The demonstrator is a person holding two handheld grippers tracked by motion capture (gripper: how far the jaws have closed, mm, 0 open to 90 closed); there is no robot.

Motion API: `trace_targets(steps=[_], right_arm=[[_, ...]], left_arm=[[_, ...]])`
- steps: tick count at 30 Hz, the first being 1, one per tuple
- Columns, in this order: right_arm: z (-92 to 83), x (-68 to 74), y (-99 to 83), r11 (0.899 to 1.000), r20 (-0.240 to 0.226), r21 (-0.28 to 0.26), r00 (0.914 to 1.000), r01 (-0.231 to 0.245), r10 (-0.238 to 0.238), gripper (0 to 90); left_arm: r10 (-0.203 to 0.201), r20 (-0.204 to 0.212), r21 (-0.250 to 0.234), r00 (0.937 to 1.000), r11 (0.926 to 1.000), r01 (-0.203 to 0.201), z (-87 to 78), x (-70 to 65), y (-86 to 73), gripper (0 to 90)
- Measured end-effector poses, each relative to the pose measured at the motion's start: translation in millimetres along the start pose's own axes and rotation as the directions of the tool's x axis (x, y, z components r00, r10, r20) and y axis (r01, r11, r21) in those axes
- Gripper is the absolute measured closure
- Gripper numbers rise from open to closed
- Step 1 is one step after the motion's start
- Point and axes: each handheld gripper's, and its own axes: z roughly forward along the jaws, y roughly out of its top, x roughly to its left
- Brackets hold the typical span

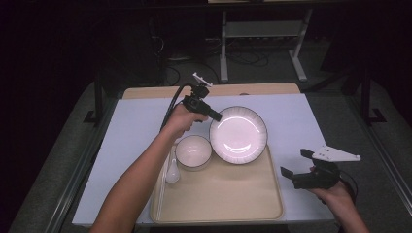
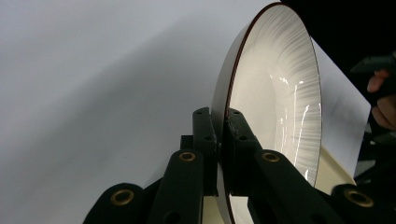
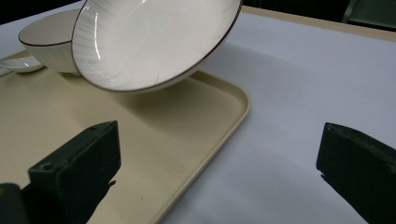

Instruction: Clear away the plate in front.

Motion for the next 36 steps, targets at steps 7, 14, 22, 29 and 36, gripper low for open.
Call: trace_targets(steps=[7,14,22,29,36], right_arm=[[0.3,0.3,0.1,1.0,-0.002,0.001,1.0,0.002,-0.002,0.0],[0.2,0.7,0.0,1.0,0.0,0.003,1.0,0.001,-0.001,0.0],[-0.6,-0.4,-0.7,1.0,0.001,0.001,1.0,-0.003,0.003,0.0],[-0.5,0.2,-0.7,1.0,0.0,0.004,1.0,-0.001,0.001,0.0],[-0.3,0.3,-0.7,1.0,-0.001,0.004,1.0,0.0,0.0,0.0]], left_arm=[[0.047,0.033,0.073,0.9984,0.9961,-0.049,18.9,-15.0,-8.2,84.7],[0.067,0.058,0.136,0.9961,0.9879,-0.074,39.6,-22.9,-18.9,84.4],[0.081,0.1,0.192,0.9916,0.9763,-0.1,54.7,-24.3,-25.0,84.6],[0.11,0.053,0.234,0.9926,0.965,-0.119,63.7,-19.4,-26.7,85.3],[0.142,0.02,0.271,0.9896,0.9519,-0.143,69.6,-16.8,-28.2,83.1]])
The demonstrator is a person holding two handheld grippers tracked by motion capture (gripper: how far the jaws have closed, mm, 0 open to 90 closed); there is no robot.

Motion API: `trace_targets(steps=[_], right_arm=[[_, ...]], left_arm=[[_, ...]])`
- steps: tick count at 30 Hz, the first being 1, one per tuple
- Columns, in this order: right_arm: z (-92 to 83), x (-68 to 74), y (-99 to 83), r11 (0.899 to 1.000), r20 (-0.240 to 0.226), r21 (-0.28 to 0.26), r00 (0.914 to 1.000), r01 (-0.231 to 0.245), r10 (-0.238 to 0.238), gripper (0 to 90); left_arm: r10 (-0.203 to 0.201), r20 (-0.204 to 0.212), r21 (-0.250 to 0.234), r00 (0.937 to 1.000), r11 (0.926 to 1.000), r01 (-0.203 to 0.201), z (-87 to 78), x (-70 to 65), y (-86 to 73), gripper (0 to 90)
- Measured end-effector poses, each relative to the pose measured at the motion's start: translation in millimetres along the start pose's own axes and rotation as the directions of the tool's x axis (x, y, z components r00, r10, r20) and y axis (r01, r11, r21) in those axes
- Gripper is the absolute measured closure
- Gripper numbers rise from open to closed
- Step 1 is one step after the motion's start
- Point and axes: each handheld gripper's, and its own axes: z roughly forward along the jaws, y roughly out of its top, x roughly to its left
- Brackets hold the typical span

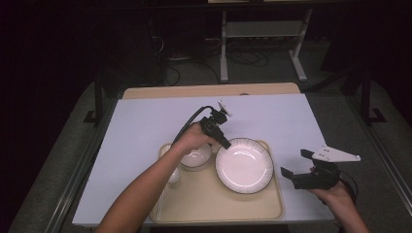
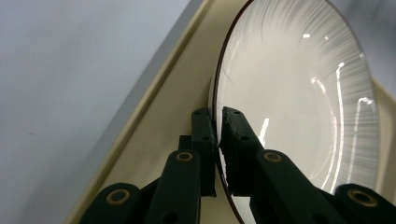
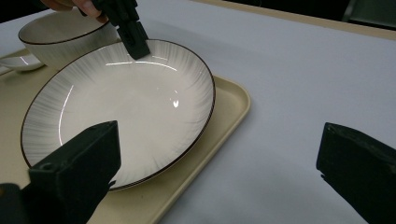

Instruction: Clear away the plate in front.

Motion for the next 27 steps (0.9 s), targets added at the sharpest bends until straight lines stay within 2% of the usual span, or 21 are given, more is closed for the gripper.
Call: trace_targets(steps=[5,6,8,12,16,18,23,27], right_arm=[[0.0,-0.4,-0.1,1.0,0.0,0.001,1.0,0.0,0.0,0.0],[0.0,-0.3,-0.1,1.0,0.0,0.001,1.0,-0.001,0.001,0.0],[0.1,0.1,-0.1,1.0,-0.001,0.002,1.0,0.001,-0.001,0.0],[-0.1,0.0,-0.1,1.0,0.0,0.001,1.0,-0.001,0.001,0.0],[0.3,0.4,-0.2,1.0,0.001,0.002,1.0,0.002,-0.002,0.0],[0.3,0.7,-0.1,1.0,0.001,0.003,1.0,0.002,-0.002,0.0],[-0.2,0.5,-0.3,1.0,0.001,0.002,1.0,0.002,-0.002,0.0],[-0.2,0.1,-0.5,1.0,0.002,0.002,1.0,0.001,-0.001,0.0]], left_arm=[[-0.005,-0.047,-0.009,0.9989,1.0,0.005,-2.3,2.5,-2.0,81.9],[-0.011,-0.041,-0.014,0.9991,0.9998,0.01,-3.2,4.1,-2.7,81.6],[-0.019,-0.018,-0.041,0.9997,0.999,0.018,-7.2,6.5,-3.5,81.5],[-0.007,-0.023,-0.095,0.9997,0.9955,0.005,-18.3,4.1,-4.3,77.8],[0.015,-0.047,-0.14,0.9988,0.99,-0.021,-28.6,0.2,-7.3,68.9],[0.041,-0.067,-0.168,0.9969,0.9845,-0.051,-33.6,-1.9,-10.3,63.1],[0.073,-0.112,-0.228,0.9911,0.9689,-0.097,-45.0,-7.5,-23.2,46.9],[0.095,-0.128,-0.3,0.9873,0.9452,-0.13,-55.2,-12.3,-38.3,38.4]])
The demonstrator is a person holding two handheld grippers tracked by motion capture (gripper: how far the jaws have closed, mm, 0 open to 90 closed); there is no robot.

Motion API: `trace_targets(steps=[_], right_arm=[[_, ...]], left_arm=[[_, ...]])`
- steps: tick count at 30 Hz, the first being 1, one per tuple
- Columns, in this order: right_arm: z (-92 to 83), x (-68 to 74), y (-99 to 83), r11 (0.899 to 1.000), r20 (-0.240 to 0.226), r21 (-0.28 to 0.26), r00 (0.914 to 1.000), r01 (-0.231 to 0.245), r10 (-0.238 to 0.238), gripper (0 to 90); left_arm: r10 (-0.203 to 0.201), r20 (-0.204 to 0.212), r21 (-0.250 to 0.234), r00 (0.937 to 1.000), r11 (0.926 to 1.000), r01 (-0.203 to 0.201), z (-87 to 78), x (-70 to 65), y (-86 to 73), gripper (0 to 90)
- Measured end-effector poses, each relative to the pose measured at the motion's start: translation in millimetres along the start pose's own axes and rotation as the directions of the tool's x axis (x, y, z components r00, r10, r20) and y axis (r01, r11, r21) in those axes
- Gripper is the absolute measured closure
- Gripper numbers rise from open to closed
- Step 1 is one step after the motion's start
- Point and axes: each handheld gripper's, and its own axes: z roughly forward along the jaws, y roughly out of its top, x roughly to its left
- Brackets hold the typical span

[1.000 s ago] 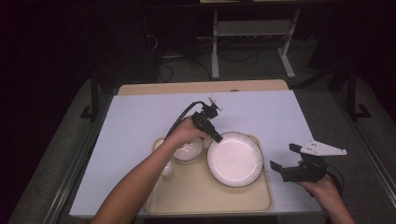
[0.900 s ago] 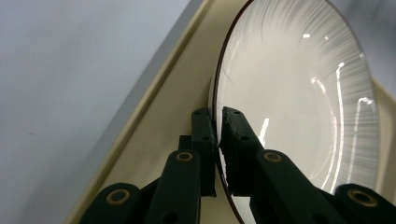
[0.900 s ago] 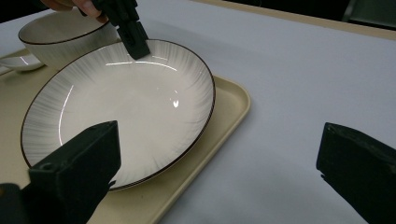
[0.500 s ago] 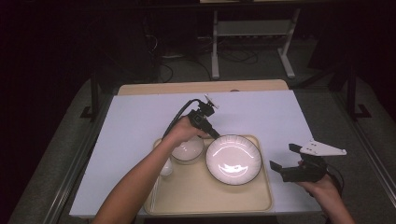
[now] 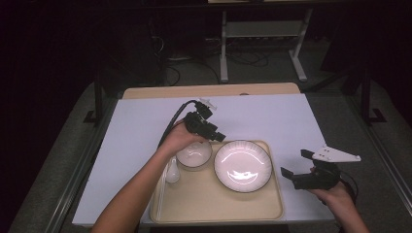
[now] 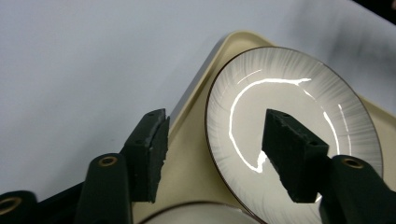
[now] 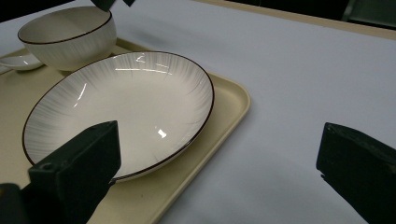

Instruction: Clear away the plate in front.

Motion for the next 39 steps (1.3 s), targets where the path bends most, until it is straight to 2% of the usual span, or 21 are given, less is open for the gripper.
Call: trace_targets(steps=[5,8,14,21,24,31,35,39], right_arm=[[0.7,0.4,0.0,1.0,0.0,0.001,1.0,0.0,0.0,0.0],[1.1,0.6,0.0,1.0,0.001,0.003,1.0,0.0,0.0,0.0],[1.0,0.0,-0.3,1.0,0.003,0.005,1.0,0.001,-0.001,0.0],[0.7,1.1,0.0,1.0,0.005,0.003,1.0,0.001,-0.001,0.0],[1.0,1.2,0.1,1.0,0.003,0.004,1.0,0.004,-0.004,0.0],[1.1,1.8,0.6,1.0,0.003,0.001,1.0,0.003,-0.003,0.0],[0.9,2.0,0.6,1.0,0.003,-0.001,1.0,0.002,-0.002,0.0],[1.0,2.0,0.5,1.0,0.003,0.0,1.0,0.003,-0.003,0.0]], left_arm=[[0.027,-0.04,-0.083,0.9988,0.9961,-0.03,-19.5,-4.1,-15.3,29.2],[0.012,-0.048,-0.12,0.9988,0.9926,-0.018,-30.2,-5.0,-25.8,25.4],[-0.002,-0.083,-0.164,0.9965,0.9864,-0.012,-46.5,-6.7,-47.0,20.8],[-0.026,-0.098,-0.202,0.9948,0.9793,0.006,-62.8,-6.9,-74.0,16.8],[-0.043,-0.121,-0.219,0.9917,0.9757,0.015,-69.6,-6.6,-87.0,15.8],[-0.054,-0.18,-0.271,0.9821,0.9627,0.004,-85.3,-10.2,-115.1,13.7],[-0.058,-0.225,-0.288,0.9727,0.9576,-0.009,-92.5,-14.0,-130.2,13.7],[-0.074,-0.244,-0.306,0.9669,0.9521,-0.004,-99.9,-16.1,-145.2,13.7]])
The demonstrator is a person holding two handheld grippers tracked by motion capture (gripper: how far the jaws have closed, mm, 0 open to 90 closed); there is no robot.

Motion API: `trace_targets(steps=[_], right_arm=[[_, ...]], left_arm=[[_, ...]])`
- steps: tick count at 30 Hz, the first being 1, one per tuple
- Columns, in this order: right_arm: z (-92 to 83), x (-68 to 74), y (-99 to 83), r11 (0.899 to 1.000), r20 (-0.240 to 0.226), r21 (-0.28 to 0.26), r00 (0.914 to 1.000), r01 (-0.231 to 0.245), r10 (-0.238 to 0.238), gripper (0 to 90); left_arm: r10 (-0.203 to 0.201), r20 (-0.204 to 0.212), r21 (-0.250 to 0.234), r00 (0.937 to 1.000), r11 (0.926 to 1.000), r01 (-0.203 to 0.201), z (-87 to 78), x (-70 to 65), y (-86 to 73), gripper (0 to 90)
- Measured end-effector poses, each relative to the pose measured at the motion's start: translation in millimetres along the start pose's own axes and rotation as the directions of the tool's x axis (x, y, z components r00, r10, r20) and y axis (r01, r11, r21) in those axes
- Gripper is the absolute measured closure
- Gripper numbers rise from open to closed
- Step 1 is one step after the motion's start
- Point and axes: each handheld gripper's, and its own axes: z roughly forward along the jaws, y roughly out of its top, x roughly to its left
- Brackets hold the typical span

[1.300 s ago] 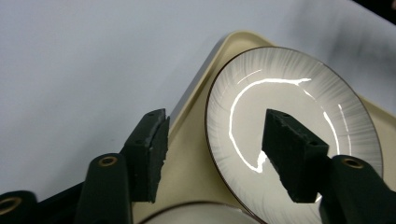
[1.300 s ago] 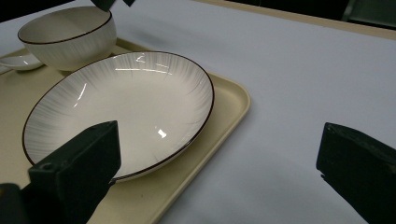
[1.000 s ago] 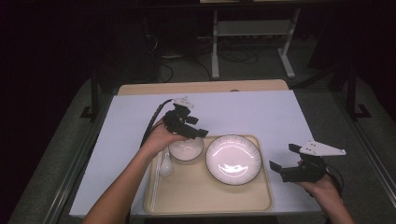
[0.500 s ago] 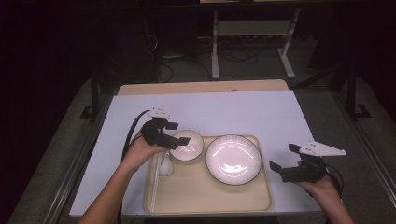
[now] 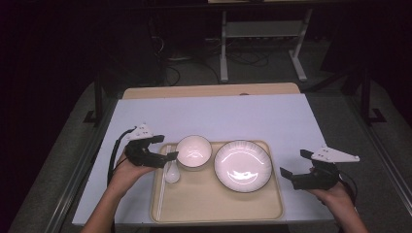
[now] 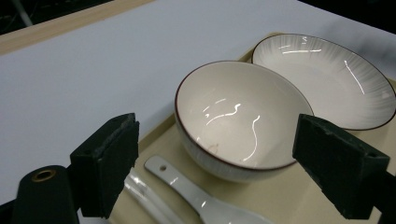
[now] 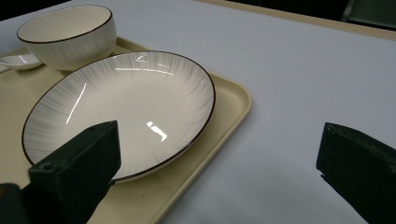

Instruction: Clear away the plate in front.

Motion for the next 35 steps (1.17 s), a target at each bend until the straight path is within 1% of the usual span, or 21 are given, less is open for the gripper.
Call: trace_targets(steps=[2,5,9,13,14,16,20,22,25,28,33,35], right_arm=[[-0.1,0.1,0.1,1.0,0.0,-0.001,1.0,0.0,0.0,0.0],[-0.1,-0.1,-0.1,1.0,0.002,0.0,1.0,0.0,0.0,0.0],[0.0,-0.5,-0.3,1.0,0.003,0.002,1.0,-0.001,0.001,0.0],[0.0,-0.7,-0.4,1.0,0.005,0.002,1.0,-0.002,0.002,0.0],[0.1,-0.8,-0.4,1.0,0.006,0.001,1.0,-0.001,0.001,0.0],[0.3,-1.2,-0.6,1.0,0.008,0.003,1.0,-0.001,0.001,0.0],[0.2,-1.7,-1.0,1.0,0.01,0.0,1.0,0.003,-0.003,0.0],[-0.1,-1.7,-1.1,1.0,0.006,-0.005,1.0,0.002,-0.002,0.0],[-0.1,-1.5,-0.8,1.0,0.002,-0.012,1.0,0.003,-0.003,0.0],[0.4,-0.7,-0.7,1.0,-0.003,-0.012,0.9999,0.01,-0.01,0.0],[0.5,0.3,-0.3,1.0,-0.007,-0.015,0.9999,0.011,-0.011,0.0],[0.6,0.0,-0.4,1.0,-0.008,-0.019,0.9999,0.008,-0.008,0.0]], left_arm=[[-0.002,-0.007,-0.011,1.0,0.9999,0.002,-6.0,-0.1,-5.9,13.8],[-0.027,-0.02,-0.026,0.9994,0.9993,0.026,-13.9,0.5,-16.8,13.8],[-0.043,-0.035,-0.032,0.9985,0.9986,0.041,-19.8,0.5,-29.1,13.8],[-0.05,-0.052,-0.034,0.9974,0.9983,0.048,-26.2,-0.3,-38.5,13.8],[-0.051,-0.055,-0.032,0.9972,0.9982,0.05,-27.6,-0.6,-41.3,13.8],[-0.047,-0.077,-0.024,0.9959,0.9987,0.046,-29.7,-2.2,-47.5,13.8],[-0.055,-0.09,-0.007,0.9944,0.9985,0.054,-35.9,-3.2,-60.4,13.8],[-0.056,-0.104,-0.006,0.993,0.9984,0.056,-38.4,-2.8,-65.5,13.8],[-0.03,-0.116,0.005,0.9928,0.9995,0.031,-40.2,-2.0,-69.5,13.9],[-0.037,-0.107,-0.005,0.9935,0.9993,0.036,-40.6,-0.2,-70.1,13.9],[-0.029,-0.099,-0.005,0.9946,0.9996,0.029,-39.9,-0.1,-70.0,13.9],[-0.034,-0.097,-0.013,0.9947,0.9994,0.033,-40.1,0.4,-69.7,13.9]])
